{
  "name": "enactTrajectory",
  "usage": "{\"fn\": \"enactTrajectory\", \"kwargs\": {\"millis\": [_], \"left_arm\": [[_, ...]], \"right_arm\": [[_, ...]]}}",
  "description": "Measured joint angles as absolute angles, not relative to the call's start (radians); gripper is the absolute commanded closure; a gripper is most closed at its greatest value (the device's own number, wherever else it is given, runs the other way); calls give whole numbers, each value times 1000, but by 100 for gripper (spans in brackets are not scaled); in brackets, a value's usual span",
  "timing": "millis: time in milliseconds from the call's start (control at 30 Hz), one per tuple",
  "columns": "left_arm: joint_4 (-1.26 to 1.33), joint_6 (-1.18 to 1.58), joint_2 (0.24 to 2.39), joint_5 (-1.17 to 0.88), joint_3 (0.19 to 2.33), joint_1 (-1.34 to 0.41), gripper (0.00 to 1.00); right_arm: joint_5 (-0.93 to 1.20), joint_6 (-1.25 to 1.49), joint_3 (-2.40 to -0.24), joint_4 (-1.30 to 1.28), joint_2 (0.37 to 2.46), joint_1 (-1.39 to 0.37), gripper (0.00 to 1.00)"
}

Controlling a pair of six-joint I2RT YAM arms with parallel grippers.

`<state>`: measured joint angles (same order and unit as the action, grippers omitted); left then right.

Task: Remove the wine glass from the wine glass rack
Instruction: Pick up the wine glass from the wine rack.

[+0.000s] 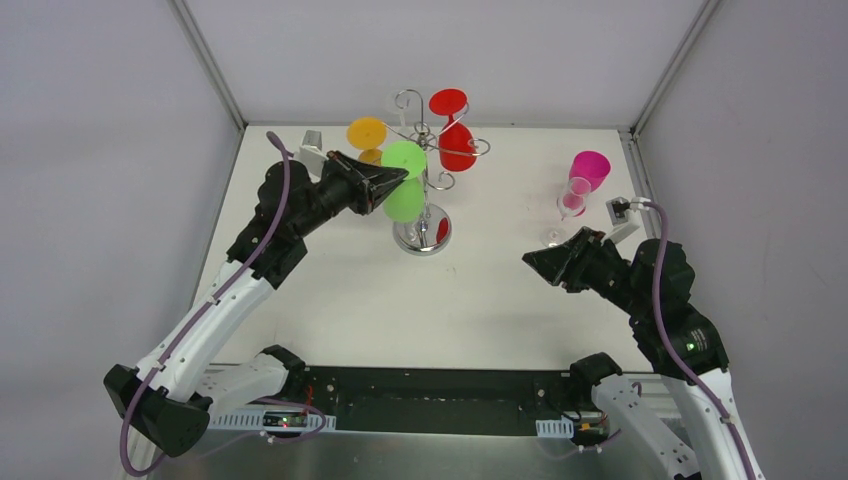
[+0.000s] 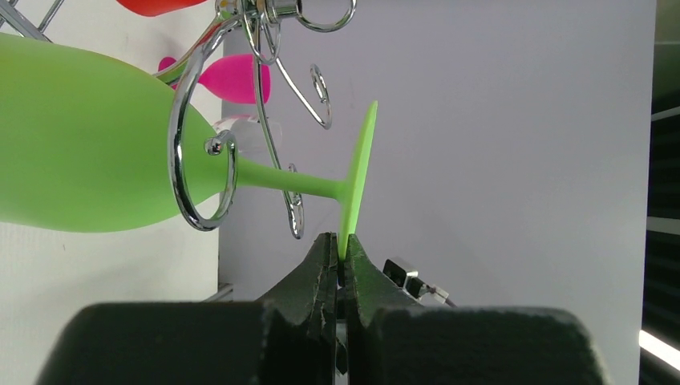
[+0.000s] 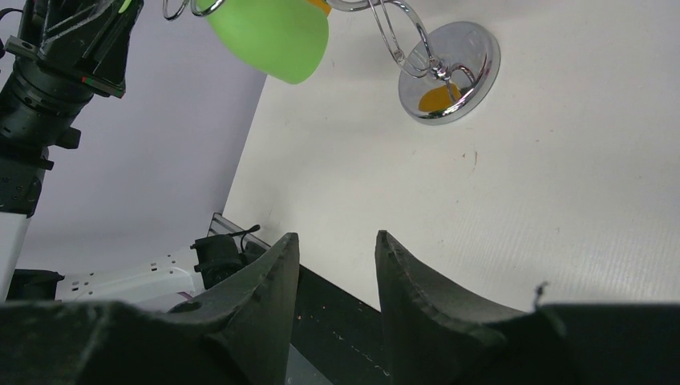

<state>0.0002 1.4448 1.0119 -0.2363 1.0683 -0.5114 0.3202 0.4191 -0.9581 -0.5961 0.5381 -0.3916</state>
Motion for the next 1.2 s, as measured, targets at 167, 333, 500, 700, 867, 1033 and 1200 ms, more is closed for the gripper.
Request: {"fn": "enactTrajectory", "kwargs": {"millis": [167, 333, 500, 700, 867, 1033, 1200], "left_arm": [[1, 1448, 1012, -242, 1068, -524, 100], [1, 1448, 1004, -258, 1053, -553, 100], [0, 1447, 968, -284, 1023, -564, 100], [0, 1437, 912, -332, 981, -564, 100], [-10, 1419, 852, -378, 949, -564, 100], [-15, 1370, 823, -450, 947, -564, 100], [-28, 1283, 815, -531, 947, -564, 100]], "right_arm": [[318, 420, -958, -596, 536, -392, 57], [318, 424, -961, -598, 536, -392, 55], [330, 434, -981, -603, 546, -392, 53], [369, 464, -987, -601, 565, -392, 51], [419, 496, -987, -579, 572, -392, 51], [478, 545, -980, -544, 583, -392, 50], [549, 622, -945, -476, 597, -396, 50]]}}
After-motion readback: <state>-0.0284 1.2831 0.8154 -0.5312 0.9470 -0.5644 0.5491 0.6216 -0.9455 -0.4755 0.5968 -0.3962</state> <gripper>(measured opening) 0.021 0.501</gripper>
